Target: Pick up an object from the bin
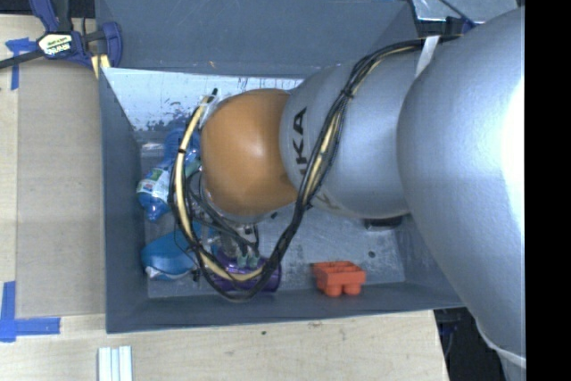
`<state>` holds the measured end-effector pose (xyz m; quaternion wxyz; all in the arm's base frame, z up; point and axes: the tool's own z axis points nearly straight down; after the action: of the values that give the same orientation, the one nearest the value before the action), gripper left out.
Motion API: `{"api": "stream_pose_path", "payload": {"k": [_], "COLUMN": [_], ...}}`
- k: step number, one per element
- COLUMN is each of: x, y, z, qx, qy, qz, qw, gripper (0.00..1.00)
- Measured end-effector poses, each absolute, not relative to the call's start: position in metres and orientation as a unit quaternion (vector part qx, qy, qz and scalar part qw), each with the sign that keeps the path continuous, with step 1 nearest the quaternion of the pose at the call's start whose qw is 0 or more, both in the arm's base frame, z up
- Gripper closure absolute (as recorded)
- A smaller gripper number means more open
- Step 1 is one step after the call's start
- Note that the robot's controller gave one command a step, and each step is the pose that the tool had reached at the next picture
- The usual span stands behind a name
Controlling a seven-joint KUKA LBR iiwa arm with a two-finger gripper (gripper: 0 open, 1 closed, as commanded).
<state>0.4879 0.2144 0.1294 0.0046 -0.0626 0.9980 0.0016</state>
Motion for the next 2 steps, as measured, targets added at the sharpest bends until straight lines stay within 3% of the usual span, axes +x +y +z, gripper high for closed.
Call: {"api": "stream_pose_path", "payload": {"k": [1, 2], "x": [0.483, 0.486], "y": [0.220, 0.243], "z": [0.099, 0.070], "qx": [0.031, 0.036], "qy": [1.000, 0.999], "qz": [-0.001, 0.002], "qw": [-0.003, 0.004], "gripper": [0.00, 0.00]}}
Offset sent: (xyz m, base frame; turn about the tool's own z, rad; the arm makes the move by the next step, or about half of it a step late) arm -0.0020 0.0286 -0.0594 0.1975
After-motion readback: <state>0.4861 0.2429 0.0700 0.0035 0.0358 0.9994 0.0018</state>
